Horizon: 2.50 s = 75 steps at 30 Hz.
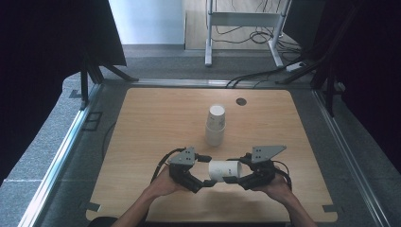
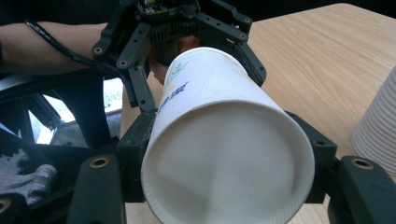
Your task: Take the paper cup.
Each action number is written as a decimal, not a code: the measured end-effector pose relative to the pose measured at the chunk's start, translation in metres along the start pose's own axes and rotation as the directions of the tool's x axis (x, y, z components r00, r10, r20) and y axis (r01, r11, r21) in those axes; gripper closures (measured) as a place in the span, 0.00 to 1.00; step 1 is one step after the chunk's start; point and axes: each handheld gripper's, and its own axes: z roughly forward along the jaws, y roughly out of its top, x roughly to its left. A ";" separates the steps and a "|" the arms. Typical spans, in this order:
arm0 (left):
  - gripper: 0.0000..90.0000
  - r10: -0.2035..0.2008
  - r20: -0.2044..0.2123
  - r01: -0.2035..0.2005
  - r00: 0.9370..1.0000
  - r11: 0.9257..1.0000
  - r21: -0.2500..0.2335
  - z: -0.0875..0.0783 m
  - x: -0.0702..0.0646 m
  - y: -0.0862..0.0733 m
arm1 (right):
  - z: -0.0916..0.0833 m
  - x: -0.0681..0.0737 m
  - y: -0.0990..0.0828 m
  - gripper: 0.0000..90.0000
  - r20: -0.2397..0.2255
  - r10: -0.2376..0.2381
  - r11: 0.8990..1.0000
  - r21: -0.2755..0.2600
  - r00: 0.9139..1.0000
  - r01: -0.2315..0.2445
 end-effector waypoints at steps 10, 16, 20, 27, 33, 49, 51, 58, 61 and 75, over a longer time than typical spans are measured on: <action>0.25 0.003 0.037 -0.002 0.999 0.999 -0.039 0.001 0.000 -0.003 | 0.001 0.000 -0.004 0.40 -0.040 0.010 0.999 -0.034 0.999 -0.011; 0.31 0.012 0.058 -0.009 0.998 0.999 -0.053 0.000 -0.001 -0.003 | 0.001 -0.001 -0.005 0.40 -0.054 0.013 0.999 -0.041 0.998 -0.015; 0.34 0.020 0.060 -0.016 0.998 0.998 -0.054 0.000 -0.001 -0.003 | 0.001 -0.002 -0.005 0.41 -0.058 0.017 0.999 -0.042 0.998 -0.019; 0.37 0.018 0.060 -0.015 0.998 0.998 -0.056 0.000 -0.001 -0.005 | 0.001 -0.003 -0.006 0.41 -0.068 0.020 0.999 -0.038 0.997 -0.023; 0.40 0.021 0.051 -0.019 0.998 0.999 -0.051 0.000 -0.001 -0.005 | 0.002 -0.005 -0.006 0.40 -0.073 0.025 0.999 -0.036 0.997 -0.028; 0.41 0.020 0.053 -0.019 0.998 0.999 -0.030 -0.003 0.000 -0.003 | 0.001 -0.007 -0.005 0.32 -0.041 0.010 1.000 -0.007 0.999 -0.010; 0.41 0.024 0.050 -0.023 0.998 1.000 -0.022 -0.004 0.001 -0.002 | 0.000 -0.007 -0.004 0.30 -0.032 0.007 1.000 -0.006 0.999 -0.008; 0.41 0.038 0.045 -0.040 0.998 0.999 0.031 -0.007 0.002 0.003 | -0.006 -0.007 0.000 0.25 0.006 -0.013 1.000 0.028 1.000 0.013; 0.41 0.046 0.041 -0.048 0.998 0.997 0.060 -0.008 0.002 0.006 | -0.008 -0.007 0.001 0.24 0.019 -0.021 0.999 0.049 1.000 0.020; 0.41 0.096 0.032 -0.101 0.995 0.971 0.215 -0.008 0.004 0.020 | -0.008 -0.005 0.010 0.18 0.075 -0.093 0.975 0.209 0.993 0.075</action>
